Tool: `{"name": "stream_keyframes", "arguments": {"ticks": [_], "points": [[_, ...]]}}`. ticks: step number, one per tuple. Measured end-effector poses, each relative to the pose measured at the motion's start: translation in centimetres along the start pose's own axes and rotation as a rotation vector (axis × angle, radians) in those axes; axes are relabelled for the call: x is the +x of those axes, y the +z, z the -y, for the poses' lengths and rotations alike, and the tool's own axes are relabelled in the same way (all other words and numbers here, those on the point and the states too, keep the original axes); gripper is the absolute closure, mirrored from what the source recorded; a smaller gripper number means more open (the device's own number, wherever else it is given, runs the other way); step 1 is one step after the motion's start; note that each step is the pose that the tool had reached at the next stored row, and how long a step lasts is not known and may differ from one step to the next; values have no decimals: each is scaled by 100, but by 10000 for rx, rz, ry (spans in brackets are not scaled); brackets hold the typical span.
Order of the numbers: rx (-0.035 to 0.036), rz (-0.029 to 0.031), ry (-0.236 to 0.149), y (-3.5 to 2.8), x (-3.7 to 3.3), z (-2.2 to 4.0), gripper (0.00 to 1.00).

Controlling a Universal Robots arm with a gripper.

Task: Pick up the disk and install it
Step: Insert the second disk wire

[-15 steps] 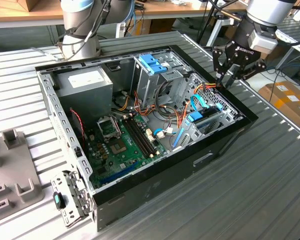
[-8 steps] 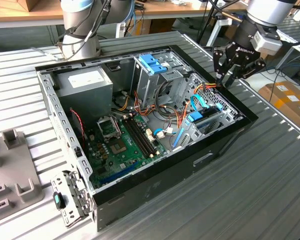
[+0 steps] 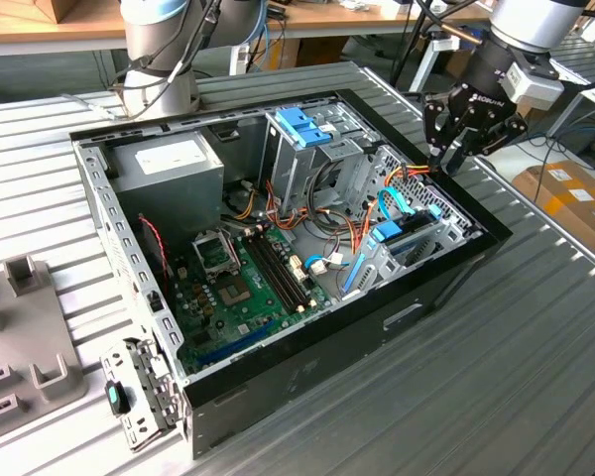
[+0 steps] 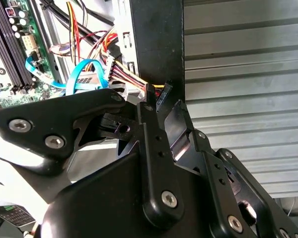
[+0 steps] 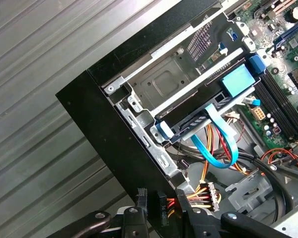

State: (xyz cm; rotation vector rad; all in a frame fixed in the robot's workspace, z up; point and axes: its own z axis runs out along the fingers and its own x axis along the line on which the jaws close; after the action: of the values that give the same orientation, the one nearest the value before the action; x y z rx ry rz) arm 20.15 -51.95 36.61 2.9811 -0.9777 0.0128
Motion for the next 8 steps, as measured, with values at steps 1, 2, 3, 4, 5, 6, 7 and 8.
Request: {"name": "stream_keyframes", "arguments": {"ticks": [1,2,3,4,5,6,7,8], "points": [[0,0,-1,0,0,0,64],[1,1,-1,-1,0,1,64],[-1,-1,-1,-5,-1,2,64],[-1,-1,-1,-7,-2,4,64],[-2,-1,-2,-9,-5,8,64],[-1,-2,-2,-10,-7,10,64],[-2,-1,-2,-10,-5,11,64],[-1,-1,-1,-10,-3,14,64]]}}
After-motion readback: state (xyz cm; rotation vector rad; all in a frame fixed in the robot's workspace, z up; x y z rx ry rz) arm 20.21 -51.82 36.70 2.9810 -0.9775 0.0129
